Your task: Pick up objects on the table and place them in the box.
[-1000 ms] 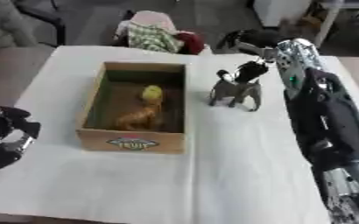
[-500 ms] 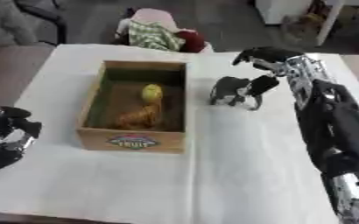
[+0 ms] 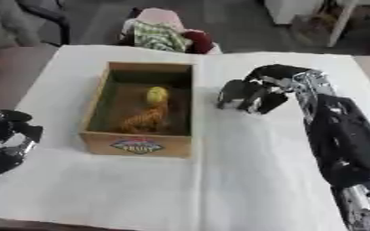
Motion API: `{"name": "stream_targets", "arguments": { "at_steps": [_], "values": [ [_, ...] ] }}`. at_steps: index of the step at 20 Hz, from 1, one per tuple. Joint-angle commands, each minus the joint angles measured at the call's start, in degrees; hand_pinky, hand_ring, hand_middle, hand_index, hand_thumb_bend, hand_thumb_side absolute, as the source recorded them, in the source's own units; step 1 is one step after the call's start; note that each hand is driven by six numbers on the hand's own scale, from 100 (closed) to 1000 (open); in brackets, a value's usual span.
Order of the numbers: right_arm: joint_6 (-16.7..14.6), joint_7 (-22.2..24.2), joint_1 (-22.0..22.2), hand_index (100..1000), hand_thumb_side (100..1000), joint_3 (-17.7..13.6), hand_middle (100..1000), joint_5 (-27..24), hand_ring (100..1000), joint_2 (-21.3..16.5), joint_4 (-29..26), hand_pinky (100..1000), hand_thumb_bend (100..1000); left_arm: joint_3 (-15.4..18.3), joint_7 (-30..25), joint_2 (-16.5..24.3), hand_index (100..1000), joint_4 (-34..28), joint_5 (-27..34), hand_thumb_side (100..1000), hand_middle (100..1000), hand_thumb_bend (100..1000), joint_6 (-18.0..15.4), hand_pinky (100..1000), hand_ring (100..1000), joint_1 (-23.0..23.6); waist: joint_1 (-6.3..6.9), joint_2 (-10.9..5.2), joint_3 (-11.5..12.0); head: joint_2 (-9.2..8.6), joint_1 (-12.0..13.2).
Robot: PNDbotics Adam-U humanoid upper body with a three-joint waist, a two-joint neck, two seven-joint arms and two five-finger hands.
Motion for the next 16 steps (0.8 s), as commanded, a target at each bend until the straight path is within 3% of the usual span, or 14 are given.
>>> {"name": "stream_targets", "arguments": {
  "at_steps": [1, 4, 9, 10, 11, 13, 16],
  "values": [
    [0.03, -0.31, -0.69, 899, 533, 0.06, 848, 0.82, 856, -0.44, -0.12, 781, 322, 0.57, 0.22, 0.90, 628, -0.95, -0.06, 100, 450, 320, -0.13, 750, 495, -0.55, 0.20, -0.60, -0.05, -0.60, 0.13],
    [0.20, -1.32, -0.43, 842, 522, 0.01, 760, 0.92, 753, -0.27, -0.40, 708, 269, 0.61, 0.27, 0.90, 628, -0.96, -0.06, 100, 450, 319, -0.13, 750, 495, -0.54, 0.28, -0.60, -0.09, -0.65, 0.14],
    [1.20, -5.36, -0.23, 630, 431, -0.27, 494, 0.48, 415, -0.10, -1.45, 473, 100, 0.59, 0.28, 0.87, 628, -0.95, 0.00, 100, 449, 319, -0.13, 749, 494, -0.49, 0.37, -0.65, -0.22, -0.68, 0.10],
    [1.38, -6.29, -0.21, 618, 425, -0.31, 482, 0.23, 402, -0.08, -1.56, 466, 100, 0.57, 0.26, 0.87, 628, -0.95, 0.00, 100, 449, 319, -0.14, 749, 494, -0.50, 0.37, -0.66, -0.25, -0.66, 0.09],
    [1.53, -7.15, -0.19, 549, 393, -0.35, 417, -0.08, 327, -0.07, -1.62, 411, 100, 0.57, 0.24, 0.87, 628, -0.95, 0.01, 100, 449, 319, -0.14, 749, 494, -0.50, 0.38, -0.67, -0.27, -0.66, 0.10],
    [1.64, -8.73, -0.25, 493, 356, -0.38, 357, -1.02, 263, -0.12, -1.83, 359, 100, 0.58, 0.25, 0.88, 628, -0.94, 0.02, 100, 449, 319, -0.14, 749, 494, -0.49, 0.38, -0.69, -0.30, -0.68, 0.11],
    [0.46, -10.39, -0.61, 472, 324, -0.14, 334, -2.98, 243, -0.19, -2.91, 339, 100, 0.61, 0.26, 0.90, 628, -0.96, 0.03, 100, 449, 318, -0.15, 749, 494, -0.44, 0.37, -0.73, -0.32, -0.65, 0.12]
  ]
}}
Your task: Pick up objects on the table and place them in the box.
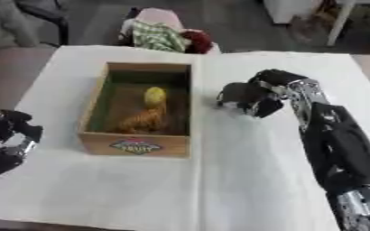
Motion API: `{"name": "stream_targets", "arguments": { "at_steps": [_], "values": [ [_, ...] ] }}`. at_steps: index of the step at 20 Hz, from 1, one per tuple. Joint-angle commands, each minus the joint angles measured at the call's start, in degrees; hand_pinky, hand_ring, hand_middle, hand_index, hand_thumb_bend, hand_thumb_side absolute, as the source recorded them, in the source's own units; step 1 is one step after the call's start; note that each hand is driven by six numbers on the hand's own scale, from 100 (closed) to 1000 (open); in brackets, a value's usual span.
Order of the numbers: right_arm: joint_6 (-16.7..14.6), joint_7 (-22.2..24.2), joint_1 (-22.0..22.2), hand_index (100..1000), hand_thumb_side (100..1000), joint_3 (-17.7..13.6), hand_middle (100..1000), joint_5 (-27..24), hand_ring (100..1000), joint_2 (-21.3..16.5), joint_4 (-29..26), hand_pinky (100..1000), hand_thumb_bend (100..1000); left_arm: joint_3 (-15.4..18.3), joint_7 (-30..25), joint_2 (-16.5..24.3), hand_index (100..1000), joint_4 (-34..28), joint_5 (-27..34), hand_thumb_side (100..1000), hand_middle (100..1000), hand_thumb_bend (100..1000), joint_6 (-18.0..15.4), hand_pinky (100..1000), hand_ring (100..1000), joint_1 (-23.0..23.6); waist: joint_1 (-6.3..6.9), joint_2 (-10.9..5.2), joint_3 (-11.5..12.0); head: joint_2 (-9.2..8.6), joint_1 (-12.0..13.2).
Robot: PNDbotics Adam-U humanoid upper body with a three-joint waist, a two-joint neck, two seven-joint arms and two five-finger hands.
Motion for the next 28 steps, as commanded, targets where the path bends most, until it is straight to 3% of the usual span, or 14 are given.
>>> {"name": "stream_targets", "arguments": {
  "at_steps": [1, 15, 22, 26, 28],
  "values": [
    [-1.36, -1.73, -1.88, 471, 316, -0.04, 333, -2.37, 242, -1.13, -2.82, 339, 100, 0.59, 0.17, 0.92, 628, -0.97, 0.03, 100, 449, 318, -0.09, 749, 494, -0.43, 0.16, -0.78, -0.06, -0.60, 0.09],
    [-7.25, 3.86, -7.72, 483, 268, 2.49, 341, -11.11, 244, 7.86, -13.25, 344, 100, 0.10, -0.34, 1.08, 628, -0.93, 0.23, 100, 450, 319, -0.13, 749, 494, -0.42, 0.22, -1.33, 0.58, -0.14, -0.74],
    [-8.36, 7.09, -8.11, 496, 297, 3.91, 369, -8.72, 261, 13.82, -12.50, 361, 100, -0.29, -0.75, 1.04, 628, -1.07, 0.40, 100, 450, 320, -0.18, 749, 495, -0.97, 0.42, -0.93, 1.85, -0.61, -1.53],
    [-8.89, 8.64, -7.24, 556, 351, 4.39, 421, -5.64, 294, 16.15, -10.64, 393, 100, -0.37, -0.90, 1.01, 628, -1.16, 0.44, 100, 450, 320, -0.20, 749, 495, -1.19, 0.58, -0.66, 2.41, -0.89, -1.86],
    [-9.40, 9.63, -6.85, 636, 387, 4.77, 481, -3.97, 343, 16.87, -9.65, 436, 100, -0.38, -0.93, 0.99, 628, -1.19, 0.44, 100, 450, 320, -0.20, 749, 495, -1.26, 0.60, -0.58, 2.59, -0.92, -1.92]
  ]
}}
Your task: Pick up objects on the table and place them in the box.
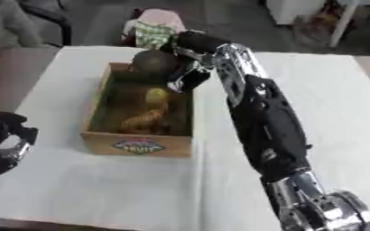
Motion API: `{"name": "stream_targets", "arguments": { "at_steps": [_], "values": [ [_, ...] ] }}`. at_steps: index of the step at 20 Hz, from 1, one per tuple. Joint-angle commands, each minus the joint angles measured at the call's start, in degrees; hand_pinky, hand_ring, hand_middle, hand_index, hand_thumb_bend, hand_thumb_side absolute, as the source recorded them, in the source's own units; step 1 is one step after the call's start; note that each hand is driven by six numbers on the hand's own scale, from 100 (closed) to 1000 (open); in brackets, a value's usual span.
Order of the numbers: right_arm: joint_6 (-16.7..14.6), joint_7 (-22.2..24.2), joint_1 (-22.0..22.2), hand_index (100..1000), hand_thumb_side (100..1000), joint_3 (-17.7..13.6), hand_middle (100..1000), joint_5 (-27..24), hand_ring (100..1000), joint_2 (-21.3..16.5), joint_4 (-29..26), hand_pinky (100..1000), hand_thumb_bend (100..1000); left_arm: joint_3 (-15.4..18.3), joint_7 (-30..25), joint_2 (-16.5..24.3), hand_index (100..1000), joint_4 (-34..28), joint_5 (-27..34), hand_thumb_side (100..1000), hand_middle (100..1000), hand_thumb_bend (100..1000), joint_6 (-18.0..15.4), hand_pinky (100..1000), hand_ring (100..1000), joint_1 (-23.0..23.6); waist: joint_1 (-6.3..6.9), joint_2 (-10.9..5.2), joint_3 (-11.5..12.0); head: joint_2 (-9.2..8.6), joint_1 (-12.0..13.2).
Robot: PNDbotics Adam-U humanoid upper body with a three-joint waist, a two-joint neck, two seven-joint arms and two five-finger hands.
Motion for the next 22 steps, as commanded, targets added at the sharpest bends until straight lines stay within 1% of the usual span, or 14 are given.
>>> {"name": "stream_targets", "arguments": {
  "at_steps": [1, 4, 5, 6, 8, 11, 13, 17, 18, 19, 20, 21, 22],
  "values": [
    [-0.96, 1.80, -0.88, 712, 416, 0.63, 550, 2.59, 437, 0.75, 0.84, 490, 100, 0.02, -0.21, 0.98, 628, -1.18, 0.24, 100, 450, 320, -0.14, 749, 495, -0.91, 0.28, -0.59, 0.16, -0.72, -0.20],
    [-2.86, 5.44, -0.81, 818, 437, 0.89, 716, 3.89, 653, 1.13, 2.20, 621, 100, -0.01, -0.32, 0.94, 629, -1.16, 0.24, 100, 451, 320, -0.12, 749, 495, -0.97, 0.22, -0.61, 0.18, -0.68, -0.19],
    [-3.34, 6.52, -0.80, 818, 437, 0.75, 716, 3.70, 653, 1.14, 2.28, 621, 100, -0.02, -0.35, 0.94, 629, -1.15, 0.24, 100, 451, 320, -0.12, 749, 495, -0.98, 0.20, -0.63, 0.17, -0.68, -0.19],
    [-3.71, 7.38, -0.76, 857, 425, 0.57, 797, 3.20, 762, 1.12, 2.26, 693, 100, -0.01, -0.36, 0.95, 629, -1.15, 0.23, 100, 451, 320, -0.13, 749, 496, -0.98, 0.18, -0.65, 0.14, -0.69, -0.18],
    [-4.11, 8.62, -0.69, 886, 419, 0.20, 847, 1.57, 832, 0.96, 1.99, 759, 100, 0.00, -0.39, 0.98, 629, -1.14, 0.23, 100, 451, 320, -0.13, 749, 496, -0.97, 0.15, -0.70, 0.08, -0.71, -0.12],
    [-4.06, 9.67, -0.74, 907, 455, -0.18, 880, -1.35, 867, 0.56, 1.28, 801, 100, 0.03, -0.42, 1.00, 629, -1.10, 0.21, 100, 451, 320, -0.11, 749, 496, -0.92, 0.09, -0.77, 0.02, -0.71, -0.09],
    [-4.09, 10.43, -0.89, 928, 494, -0.20, 907, -3.18, 888, 0.29, 0.93, 839, 100, 0.03, -0.46, 1.02, 629, -1.09, 0.19, 100, 451, 320, -0.11, 750, 496, -0.90, 0.05, -0.81, -0.02, -0.70, -0.05],
    [-4.58, 13.06, -1.32, 937, 493, -0.21, 917, -7.63, 894, -0.27, 0.13, 859, 101, 0.05, -0.50, 1.05, 629, -1.06, 0.17, 100, 451, 320, -0.10, 750, 496, -0.82, -0.02, -0.95, -0.17, -0.63, 0.02],
    [-4.58, 13.81, -1.41, 941, 504, -0.15, 922, -8.56, 899, -0.37, -0.10, 865, 119, 0.05, -0.52, 1.06, 629, -1.04, 0.17, 100, 452, 320, -0.10, 750, 496, -0.79, -0.05, -1.00, -0.22, -0.61, 0.01],
    [-4.60, 14.61, -1.49, 941, 504, -0.05, 923, -9.30, 900, -0.45, -0.29, 866, 117, 0.06, -0.52, 1.06, 629, -1.02, 0.15, 100, 451, 320, -0.09, 750, 496, -0.77, -0.08, -1.03, -0.26, -0.59, 0.03],
    [-4.67, 15.36, -1.52, 945, 510, 0.10, 927, -9.80, 904, -0.48, -0.41, 872, 158, 0.06, -0.52, 1.06, 629, -1.01, 0.16, 100, 452, 320, -0.09, 750, 497, -0.76, -0.10, -1.06, -0.30, -0.59, 0.06],
    [-4.78, 16.02, -1.54, 945, 510, 0.24, 927, -10.10, 904, -0.48, -0.46, 873, 165, 0.05, -0.53, 1.06, 629, -1.01, 0.16, 100, 452, 320, -0.09, 750, 497, -0.76, -0.12, -1.07, -0.31, -0.60, 0.07],
    [-4.85, 16.55, -1.54, 947, 515, 0.35, 930, -10.20, 909, -0.48, -0.50, 878, 211, 0.05, -0.54, 1.05, 629, -1.01, 0.15, 100, 452, 319, -0.09, 750, 497, -0.75, -0.13, -1.07, -0.31, -0.61, 0.09]
  ]
}}
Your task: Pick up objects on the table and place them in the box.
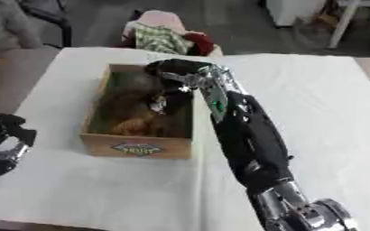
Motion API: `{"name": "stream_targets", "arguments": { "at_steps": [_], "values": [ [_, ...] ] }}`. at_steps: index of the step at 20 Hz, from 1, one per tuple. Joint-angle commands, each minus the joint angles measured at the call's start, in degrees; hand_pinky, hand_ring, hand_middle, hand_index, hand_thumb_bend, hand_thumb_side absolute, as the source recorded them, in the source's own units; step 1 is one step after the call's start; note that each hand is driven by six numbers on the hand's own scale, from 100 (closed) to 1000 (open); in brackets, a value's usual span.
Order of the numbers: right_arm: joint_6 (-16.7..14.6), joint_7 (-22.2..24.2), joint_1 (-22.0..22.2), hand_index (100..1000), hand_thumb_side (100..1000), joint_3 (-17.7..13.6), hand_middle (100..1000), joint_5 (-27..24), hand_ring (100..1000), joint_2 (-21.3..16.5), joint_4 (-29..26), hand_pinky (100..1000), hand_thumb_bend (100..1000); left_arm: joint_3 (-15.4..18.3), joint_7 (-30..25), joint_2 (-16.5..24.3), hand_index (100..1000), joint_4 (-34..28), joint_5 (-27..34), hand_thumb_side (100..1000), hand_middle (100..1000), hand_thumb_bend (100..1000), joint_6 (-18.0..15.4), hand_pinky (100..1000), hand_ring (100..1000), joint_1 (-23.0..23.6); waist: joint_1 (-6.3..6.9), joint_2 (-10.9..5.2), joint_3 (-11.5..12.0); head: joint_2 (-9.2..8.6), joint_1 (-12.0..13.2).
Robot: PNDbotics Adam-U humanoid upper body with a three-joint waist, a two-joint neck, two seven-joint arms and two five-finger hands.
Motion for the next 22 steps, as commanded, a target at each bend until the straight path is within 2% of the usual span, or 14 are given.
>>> {"name": "stream_targets", "arguments": {
  "at_steps": [1, 2, 3, 4, 6, 11, 12, 13, 14, 17, 19, 20, 22],
  "values": [
    [-7.75, 9.21, -1.74, 949, 520, 0.20, 931, -1.17, 911, -0.94, -1.75, 880, 231, 0.08, -0.21, 1.04, 629, -1.00, 0.12, 100, 452, 319, -0.11, 750, 497, -0.46, 0.24, -0.96, 0.03, -0.37, 0.10],
    [-7.86, 9.42, -1.73, 969, 524, 0.36, 943, -0.74, 927, -0.92, -1.67, 890, 314, 0.10, -0.20, 1.03, 630, -1.00, 0.11, 100, 452, 319, -0.10, 750, 497, -0.45, 0.23, -0.95, 0.06, -0.36, 0.13],
    [-8.02, 9.42, -1.75, 971, 555, 0.55, 946, -0.03, 929, -0.91, -1.55, 892, 324, 0.11, -0.19, 1.03, 630, -0.99, 0.09, 100, 452, 320, -0.10, 750, 497, -0.43, 0.21, -0.94, 0.08, -0.38, 0.15],
    [-8.20, 9.26, -1.79, 988, 571, 0.76, 959, 0.89, 946, -0.92, -1.41, 901, 384, 0.12, -0.19, 1.03, 630, -0.99, 0.08, 100, 452, 320, -0.10, 750, 497, -0.41, 0.20, -0.93, 0.09, -0.39, 0.17],
    [-8.60, 8.56, -1.72, 997, 586, 1.27, 966, 3.65, 956, -0.86, -0.94, 906, 401, 0.16, -0.16, 0.98, 630, -0.98, 0.07, 100, 452, 320, -0.09, 750, 497, -0.40, 0.18, -0.89, 0.14, -0.38, 0.24],
    [-8.91, 4.24, -1.27, 992, 500, 0.79, 956, 6.03, 941, -0.68, -0.75, 893, 345, 0.22, -0.12, 0.92, 629, -0.96, 0.07, 100, 452, 319, -0.09, 750, 497, -0.32, 0.26, -0.85, 0.09, -0.33, 0.30],
    [-8.84, 3.30, -1.25, 980, 425, 0.66, 943, 5.81, 928, -0.71, -0.96, 879, 305, 0.22, -0.12, 0.91, 630, -0.95, 0.07, 100, 452, 319, -0.09, 750, 497, -0.30, 0.28, -0.86, 0.06, -0.31, 0.30],
    [-8.70, 1.93, -1.20, 974, 394, 0.38, 937, 4.96, 921, -0.79, -1.47, 873, 287, 0.24, -0.11, 0.88, 629, -0.93, 0.07, 100, 452, 319, -0.08, 750, 497, -0.27, 0.30, -0.88, -0.01, -0.29, 0.33],
    [-8.54, 0.71, -1.14, 959, 327, 0.31, 915, 4.01, 900, -0.91, -1.90, 853, 256, 0.26, -0.10, 0.86, 629, -0.92, 0.06, 100, 452, 318, -0.08, 750, 497, -0.24, 0.32, -0.90, -0.07, -0.26, 0.36],
    [-8.48, -4.10, -0.51, 942, 264, 0.46, 881, -1.55, 869, -2.20, -3.87, 823, 174, 0.39, 0.01, 0.82, 629, -0.91, 0.03, 100, 452, 319, -0.11, 750, 497, -0.10, 0.44, -0.93, -0.46, -0.20, 0.63],
    [-8.19, -5.05, -0.19, 942, 264, 1.07, 881, -4.63, 869, -3.00, -4.46, 823, 174, 0.43, 0.08, 0.82, 629, -0.91, 0.00, 100, 452, 319, -0.13, 750, 497, -0.04, 0.46, -0.94, -0.58, -0.19, 0.71],
    [-8.23, -5.88, 0.46, 927, 194, 1.04, 844, -7.15, 833, -3.97, -5.23, 790, 100, 0.54, 0.17, 0.81, 629, -0.87, -0.03, 100, 452, 320, -0.12, 751, 497, 0.11, 0.52, -0.93, -0.85, -0.09, 0.99],
    [-7.89, -6.61, 2.04, 918, 170, 1.67, 827, -13.95, 814, -6.46, -7.28, 771, 100, 0.74, 0.37, 0.81, 629, -0.79, -0.13, 100, 452, 318, -0.12, 751, 497, 0.38, 0.51, -0.96, -1.23, 0.00, 1.35]
  ]
}}
